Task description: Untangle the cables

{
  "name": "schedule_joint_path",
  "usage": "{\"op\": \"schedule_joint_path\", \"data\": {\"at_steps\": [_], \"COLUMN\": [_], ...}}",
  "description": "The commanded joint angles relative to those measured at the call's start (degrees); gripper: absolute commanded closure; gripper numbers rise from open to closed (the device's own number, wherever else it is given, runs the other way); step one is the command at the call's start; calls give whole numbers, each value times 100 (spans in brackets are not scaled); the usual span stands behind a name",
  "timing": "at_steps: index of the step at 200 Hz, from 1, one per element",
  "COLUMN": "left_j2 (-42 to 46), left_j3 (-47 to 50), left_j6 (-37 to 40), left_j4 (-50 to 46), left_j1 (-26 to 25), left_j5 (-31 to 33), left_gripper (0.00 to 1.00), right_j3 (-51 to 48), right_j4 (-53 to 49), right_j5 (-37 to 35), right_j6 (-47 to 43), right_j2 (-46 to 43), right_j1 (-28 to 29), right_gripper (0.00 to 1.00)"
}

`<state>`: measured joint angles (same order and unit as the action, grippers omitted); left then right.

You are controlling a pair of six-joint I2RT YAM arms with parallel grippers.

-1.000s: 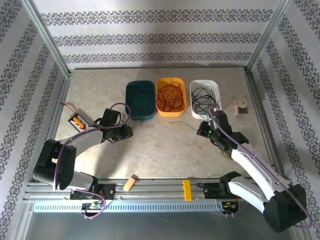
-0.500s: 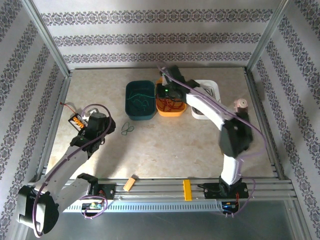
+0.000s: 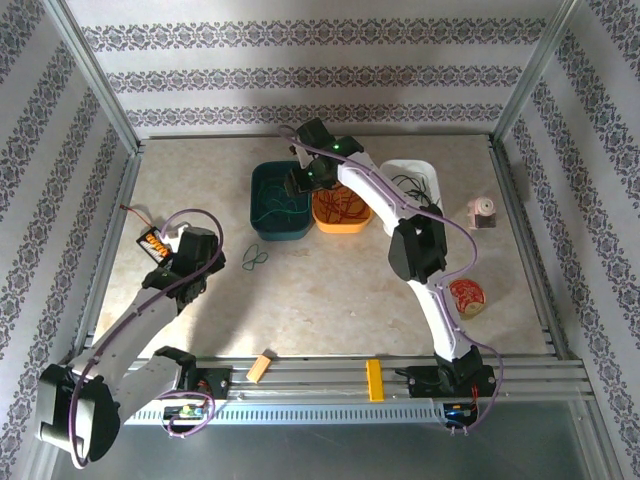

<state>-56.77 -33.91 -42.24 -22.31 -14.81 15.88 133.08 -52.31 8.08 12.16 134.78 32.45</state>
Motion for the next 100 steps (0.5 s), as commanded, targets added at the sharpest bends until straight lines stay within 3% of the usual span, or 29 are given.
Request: {"op": "schedule_joint_path", "data": {"at_steps": [1,50,100], "left_j2": [-213,-1464,-2602], "left_j3": [-168,-304,-607], "left_j6": [470,786,914], "left_j4": [222,1076,1649], "left_j1": [77,57,13], "left_j5": [-387,-1725,-1998], "left_gripper": [41,30,34], "right_j3": [-288,-1496,-3068], "right_j4": [143,1094,1605], "right_j5": [-545,-718,-685], "right_j6": [-239,-118,231], "right_j2": [-715,-2182,-3334], "right_j1": [81,143,161], "right_gripper": [42,42,42]}}
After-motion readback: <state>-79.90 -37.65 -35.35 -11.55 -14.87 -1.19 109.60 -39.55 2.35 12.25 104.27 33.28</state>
